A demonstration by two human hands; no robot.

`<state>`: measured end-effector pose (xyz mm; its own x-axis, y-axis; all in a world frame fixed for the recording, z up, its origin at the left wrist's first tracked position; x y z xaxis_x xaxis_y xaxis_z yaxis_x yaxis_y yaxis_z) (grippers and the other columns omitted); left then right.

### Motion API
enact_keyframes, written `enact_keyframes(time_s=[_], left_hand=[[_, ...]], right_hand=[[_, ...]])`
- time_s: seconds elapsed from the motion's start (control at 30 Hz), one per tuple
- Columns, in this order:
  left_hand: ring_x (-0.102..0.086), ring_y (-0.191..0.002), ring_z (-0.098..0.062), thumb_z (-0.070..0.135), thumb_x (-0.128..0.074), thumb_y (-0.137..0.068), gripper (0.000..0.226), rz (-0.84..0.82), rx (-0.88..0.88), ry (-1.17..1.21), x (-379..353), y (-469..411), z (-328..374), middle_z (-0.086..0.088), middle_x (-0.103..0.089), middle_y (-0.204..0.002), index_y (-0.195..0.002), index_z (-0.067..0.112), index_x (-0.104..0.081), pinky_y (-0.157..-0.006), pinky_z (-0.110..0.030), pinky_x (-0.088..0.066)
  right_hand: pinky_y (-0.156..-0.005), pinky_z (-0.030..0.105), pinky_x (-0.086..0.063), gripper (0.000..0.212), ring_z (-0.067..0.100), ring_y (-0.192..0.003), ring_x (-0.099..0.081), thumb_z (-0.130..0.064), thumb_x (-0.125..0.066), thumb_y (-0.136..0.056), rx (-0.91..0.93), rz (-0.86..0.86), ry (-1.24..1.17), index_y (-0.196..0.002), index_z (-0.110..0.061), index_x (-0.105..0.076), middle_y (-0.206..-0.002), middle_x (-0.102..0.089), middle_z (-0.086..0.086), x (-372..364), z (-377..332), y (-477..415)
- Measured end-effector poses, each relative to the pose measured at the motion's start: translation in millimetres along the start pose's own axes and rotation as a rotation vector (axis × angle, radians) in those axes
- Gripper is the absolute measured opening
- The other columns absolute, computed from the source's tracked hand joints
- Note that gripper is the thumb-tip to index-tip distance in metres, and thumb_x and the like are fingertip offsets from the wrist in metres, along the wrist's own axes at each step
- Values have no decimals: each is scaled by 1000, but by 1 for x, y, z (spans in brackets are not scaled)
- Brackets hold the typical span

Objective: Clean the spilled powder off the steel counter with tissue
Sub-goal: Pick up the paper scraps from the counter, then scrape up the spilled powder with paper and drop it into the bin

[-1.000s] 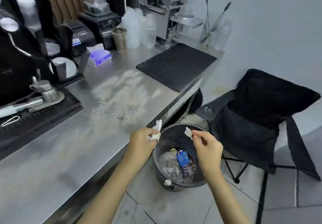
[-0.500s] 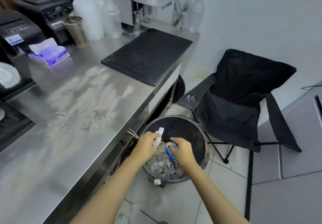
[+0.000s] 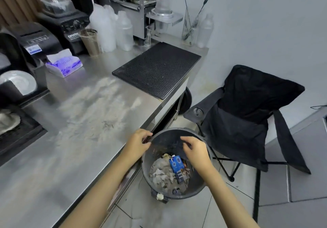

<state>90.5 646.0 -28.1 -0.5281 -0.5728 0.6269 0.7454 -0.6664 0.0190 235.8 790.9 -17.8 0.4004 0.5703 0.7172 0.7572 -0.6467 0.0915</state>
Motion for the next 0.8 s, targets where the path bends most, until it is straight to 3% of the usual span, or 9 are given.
enact_keyframes(time_s=[0.1,0.23,0.3,0.4,0.47,0.6,0.8], left_hand=[[-51,-95,-13,-5,-66,-76,33,97,-21,18,42,-7,12,2,-53,-101,-107,7,-65,-84,-21,-38],[-53,-94,-13,0,-68,-75,32,209,-47,19,102,-15,16,1,-54,-101,-106,10,-65,-81,-23,-40],[-54,-93,-17,-1,-69,-74,32,261,-46,8,134,-20,13,-2,-55,-100,-105,8,-66,-78,-24,-39],[-54,-91,-18,-1,-68,-74,32,326,-33,-23,170,-31,6,-8,-58,-104,-105,5,-65,-75,-21,-37],[-55,-93,-19,0,-68,-75,32,364,-20,-37,187,-42,1,-9,-59,-107,-106,5,-65,-75,-17,-34],[-58,-99,-23,-2,-67,-76,33,447,23,7,216,-81,-13,-14,-60,-113,-109,2,-63,-84,-23,-38],[-49,-115,-30,3,-68,-77,38,630,142,-5,247,-154,-62,-17,-55,-119,-114,1,-57,-98,-35,-37]], right_hand=[[-87,17,-40,31,18,-106,-59,-5,-49,-90,93,61,-14,-117,-11,-62,-117,-65,6,14,-42,-6],[-81,18,-42,32,19,-94,-61,-9,-49,-92,194,74,-37,-123,-12,-58,-112,-65,6,17,-102,-20],[-86,23,-44,32,20,-95,-59,-8,-49,-92,239,75,-63,-123,-10,-58,-114,-63,6,12,-132,-31],[-102,32,-42,32,19,-113,-54,-9,-49,-92,279,58,-95,-123,-7,-56,-125,-59,7,1,-170,-50],[-105,34,-40,31,20,-117,-53,-7,-49,-92,298,60,-134,-122,-6,-56,-125,-59,9,-4,-190,-62],[-100,26,-41,31,20,-113,-55,-3,-50,-90,361,40,-154,-120,-4,-59,-121,-61,10,-21,-232,-103],[-96,34,-45,26,29,-107,-60,-2,-53,-87,473,-66,-145,-110,2,-64,-114,-66,18,-75,-290,-205]])
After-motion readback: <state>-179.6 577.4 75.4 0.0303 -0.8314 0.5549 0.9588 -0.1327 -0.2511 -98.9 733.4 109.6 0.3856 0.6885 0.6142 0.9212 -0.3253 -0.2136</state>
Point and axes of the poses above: each hand's wrist, its own y-axis away from the middle knuckle, its own x-axis out of the back of the hand, z = x × y, the point moved 4 cm from there along -y, towards the middle knuckle
